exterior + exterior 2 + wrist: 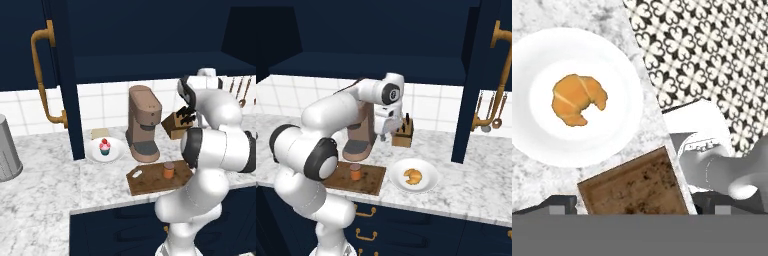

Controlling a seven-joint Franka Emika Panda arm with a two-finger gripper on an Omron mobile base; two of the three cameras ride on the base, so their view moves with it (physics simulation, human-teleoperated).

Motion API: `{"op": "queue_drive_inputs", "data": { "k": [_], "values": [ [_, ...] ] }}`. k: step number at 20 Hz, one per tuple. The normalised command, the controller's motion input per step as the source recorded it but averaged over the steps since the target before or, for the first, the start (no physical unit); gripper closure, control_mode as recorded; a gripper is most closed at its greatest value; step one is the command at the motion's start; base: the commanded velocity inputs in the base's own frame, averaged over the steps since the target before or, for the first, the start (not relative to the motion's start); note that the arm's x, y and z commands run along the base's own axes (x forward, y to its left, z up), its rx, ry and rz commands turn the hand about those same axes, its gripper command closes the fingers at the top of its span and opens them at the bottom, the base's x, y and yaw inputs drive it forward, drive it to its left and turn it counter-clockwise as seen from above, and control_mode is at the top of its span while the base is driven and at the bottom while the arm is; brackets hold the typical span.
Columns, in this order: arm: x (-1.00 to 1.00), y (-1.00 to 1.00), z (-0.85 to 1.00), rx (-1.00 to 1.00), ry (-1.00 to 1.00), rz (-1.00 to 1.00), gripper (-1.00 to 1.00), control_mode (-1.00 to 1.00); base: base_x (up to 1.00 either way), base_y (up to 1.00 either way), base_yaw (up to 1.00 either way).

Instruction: From the different types of pastries on the counter, select a croissant and place it on the cutting board. Then retrieve a jar of jam from the cabinet and place it alongside the croissant on the cutting board.

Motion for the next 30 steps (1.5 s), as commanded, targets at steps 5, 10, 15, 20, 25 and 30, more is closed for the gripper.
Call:
{"op": "queue_drive_inputs", "data": {
  "k": [5, 10, 15, 20, 25, 30],
  "values": [
    [-0.4, -0.01, 0.0, 0.0, 0.04, -0.37, -1.0, -1.0, 0.0, 0.0, 0.0],
    [0.15, -0.02, -0.11, 0.0, 0.05, -0.31, -1.0, -1.0, 0.0, 0.0, 0.0],
    [0.22, -0.14, -0.24, 0.0, -0.05, -0.1, -1.0, -1.0, 0.0, 0.0, 0.0],
    [0.15, -0.57, -0.2, 0.0, -0.18, 0.04, -1.0, -1.0, 0.0, 0.0, 0.0],
    [0.29, -0.45, -0.11, 0.0, -0.05, 0.07, -1.0, -1.0, 0.0, 0.0, 0.0],
    [0.29, -0.02, 0.0, 0.0, 0.05, 0.01, -1.0, -1.0, 0.0, 0.0, 0.0]
  ]
}}
